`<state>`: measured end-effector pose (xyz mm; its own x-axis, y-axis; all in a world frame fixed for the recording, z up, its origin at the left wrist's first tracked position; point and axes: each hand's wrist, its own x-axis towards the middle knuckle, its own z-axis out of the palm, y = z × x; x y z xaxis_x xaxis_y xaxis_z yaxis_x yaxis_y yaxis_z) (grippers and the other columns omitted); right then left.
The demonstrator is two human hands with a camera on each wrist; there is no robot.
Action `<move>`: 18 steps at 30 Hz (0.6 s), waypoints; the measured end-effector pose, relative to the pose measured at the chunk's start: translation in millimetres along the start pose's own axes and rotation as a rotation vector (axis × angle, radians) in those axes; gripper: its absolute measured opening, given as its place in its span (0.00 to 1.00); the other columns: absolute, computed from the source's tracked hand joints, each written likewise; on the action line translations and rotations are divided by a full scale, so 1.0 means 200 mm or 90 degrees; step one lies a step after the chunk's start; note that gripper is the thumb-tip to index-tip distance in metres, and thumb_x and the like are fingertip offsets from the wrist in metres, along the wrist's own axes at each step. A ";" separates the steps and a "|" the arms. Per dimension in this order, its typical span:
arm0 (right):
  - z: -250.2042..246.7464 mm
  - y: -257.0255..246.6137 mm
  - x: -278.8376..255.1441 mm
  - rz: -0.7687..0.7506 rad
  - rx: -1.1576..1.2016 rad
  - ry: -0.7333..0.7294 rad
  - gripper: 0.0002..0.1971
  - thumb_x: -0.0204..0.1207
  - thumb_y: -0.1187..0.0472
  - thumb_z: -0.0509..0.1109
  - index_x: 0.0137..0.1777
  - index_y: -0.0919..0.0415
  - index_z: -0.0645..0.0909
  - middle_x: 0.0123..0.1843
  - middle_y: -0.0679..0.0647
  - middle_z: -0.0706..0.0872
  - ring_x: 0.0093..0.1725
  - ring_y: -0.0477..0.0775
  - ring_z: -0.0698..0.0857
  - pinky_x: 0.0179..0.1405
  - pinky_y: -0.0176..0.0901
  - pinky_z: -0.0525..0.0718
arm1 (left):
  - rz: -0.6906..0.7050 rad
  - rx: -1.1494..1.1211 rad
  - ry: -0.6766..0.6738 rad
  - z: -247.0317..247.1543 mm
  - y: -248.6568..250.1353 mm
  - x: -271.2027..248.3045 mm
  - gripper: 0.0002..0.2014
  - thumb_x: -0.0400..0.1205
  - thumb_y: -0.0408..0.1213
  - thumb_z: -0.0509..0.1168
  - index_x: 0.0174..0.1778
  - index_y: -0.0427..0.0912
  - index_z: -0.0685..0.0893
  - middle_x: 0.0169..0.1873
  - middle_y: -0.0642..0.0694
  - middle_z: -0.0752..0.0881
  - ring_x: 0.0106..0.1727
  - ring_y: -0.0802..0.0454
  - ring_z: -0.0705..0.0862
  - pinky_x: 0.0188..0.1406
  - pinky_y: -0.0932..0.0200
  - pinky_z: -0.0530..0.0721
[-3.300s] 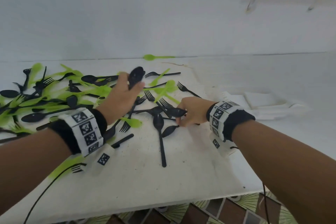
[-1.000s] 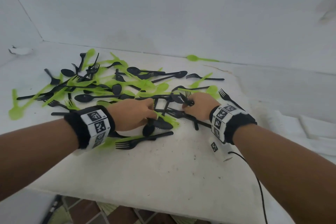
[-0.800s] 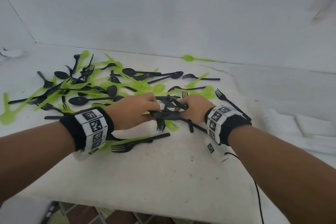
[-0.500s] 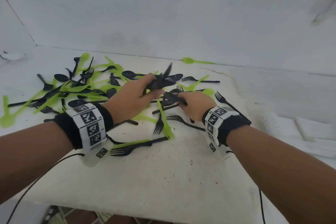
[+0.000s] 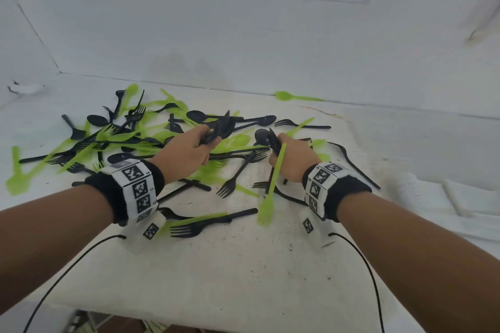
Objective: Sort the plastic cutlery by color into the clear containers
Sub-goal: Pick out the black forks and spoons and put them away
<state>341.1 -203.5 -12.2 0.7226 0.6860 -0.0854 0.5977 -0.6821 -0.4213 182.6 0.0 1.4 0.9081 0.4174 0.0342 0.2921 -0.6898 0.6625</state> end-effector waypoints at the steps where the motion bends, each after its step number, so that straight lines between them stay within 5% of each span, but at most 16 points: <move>1: -0.01 0.00 0.00 0.006 0.018 0.010 0.12 0.81 0.56 0.67 0.56 0.58 0.68 0.39 0.52 0.79 0.40 0.58 0.81 0.41 0.51 0.81 | 0.002 0.012 -0.004 0.00 -0.01 0.00 0.15 0.91 0.54 0.56 0.51 0.46 0.78 0.33 0.43 0.88 0.25 0.57 0.78 0.32 0.56 0.77; 6: -0.02 -0.03 0.00 -0.010 0.007 0.029 0.24 0.78 0.59 0.70 0.68 0.59 0.61 0.42 0.55 0.82 0.38 0.58 0.83 0.41 0.54 0.86 | 0.008 -0.002 -0.033 -0.01 -0.01 0.02 0.08 0.92 0.50 0.54 0.56 0.52 0.74 0.32 0.43 0.85 0.30 0.51 0.81 0.33 0.55 0.79; 11: -0.04 -0.03 0.03 0.048 -0.002 0.060 0.11 0.80 0.53 0.67 0.58 0.56 0.78 0.48 0.55 0.86 0.47 0.60 0.86 0.47 0.51 0.85 | -0.012 0.019 -0.023 0.00 -0.01 0.04 0.07 0.92 0.45 0.56 0.54 0.45 0.72 0.31 0.46 0.78 0.30 0.48 0.75 0.29 0.54 0.74; 15: -0.07 0.03 0.02 0.121 0.080 0.146 0.14 0.84 0.55 0.62 0.65 0.60 0.67 0.46 0.57 0.83 0.44 0.64 0.83 0.41 0.51 0.77 | -0.032 0.013 -0.036 0.01 0.00 0.09 0.07 0.91 0.43 0.56 0.54 0.45 0.73 0.31 0.47 0.78 0.30 0.50 0.75 0.29 0.55 0.73; 18: -0.08 0.08 0.06 0.156 0.101 0.178 0.12 0.85 0.59 0.59 0.64 0.62 0.63 0.44 0.59 0.83 0.43 0.67 0.84 0.43 0.53 0.81 | -0.036 0.048 -0.050 0.02 0.02 0.14 0.07 0.91 0.43 0.54 0.55 0.44 0.72 0.34 0.46 0.81 0.33 0.47 0.78 0.34 0.51 0.75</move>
<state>364.0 -210.1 -5.7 0.9164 0.3984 0.0388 0.3512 -0.7538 -0.5554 210.7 7.8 2.1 0.9090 0.4121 -0.0623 0.3633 -0.7103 0.6029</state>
